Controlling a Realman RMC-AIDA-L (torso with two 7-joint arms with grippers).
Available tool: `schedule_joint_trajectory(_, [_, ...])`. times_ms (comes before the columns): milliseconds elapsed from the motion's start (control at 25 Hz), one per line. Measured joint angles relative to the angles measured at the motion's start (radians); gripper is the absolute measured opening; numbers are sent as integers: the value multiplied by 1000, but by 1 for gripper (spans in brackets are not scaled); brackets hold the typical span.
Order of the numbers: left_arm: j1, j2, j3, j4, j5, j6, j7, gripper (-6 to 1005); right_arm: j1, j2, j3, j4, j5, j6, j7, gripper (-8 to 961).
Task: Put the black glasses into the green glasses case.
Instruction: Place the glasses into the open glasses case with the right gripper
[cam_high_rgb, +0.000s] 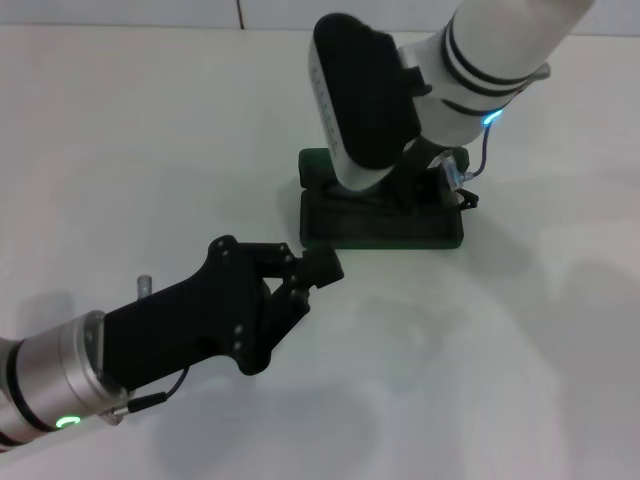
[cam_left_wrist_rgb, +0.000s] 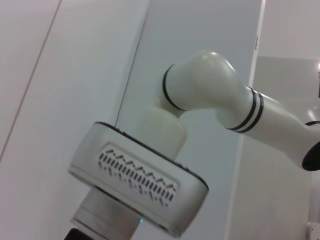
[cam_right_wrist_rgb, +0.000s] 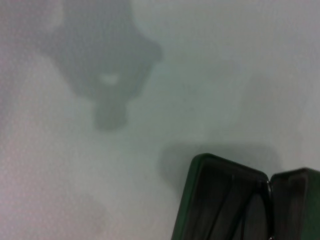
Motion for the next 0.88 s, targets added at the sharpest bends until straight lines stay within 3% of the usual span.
schedule_joint_trajectory(360, [12, -2, 0, -13, 1, 1, 29, 39, 3, 0, -115, 5, -5, 77, -9, 103])
schedule_joint_trajectory(880, [12, -2, 0, -14, 1, 1, 37, 39, 15, 0, -149, 59, -12, 109, -5, 105])
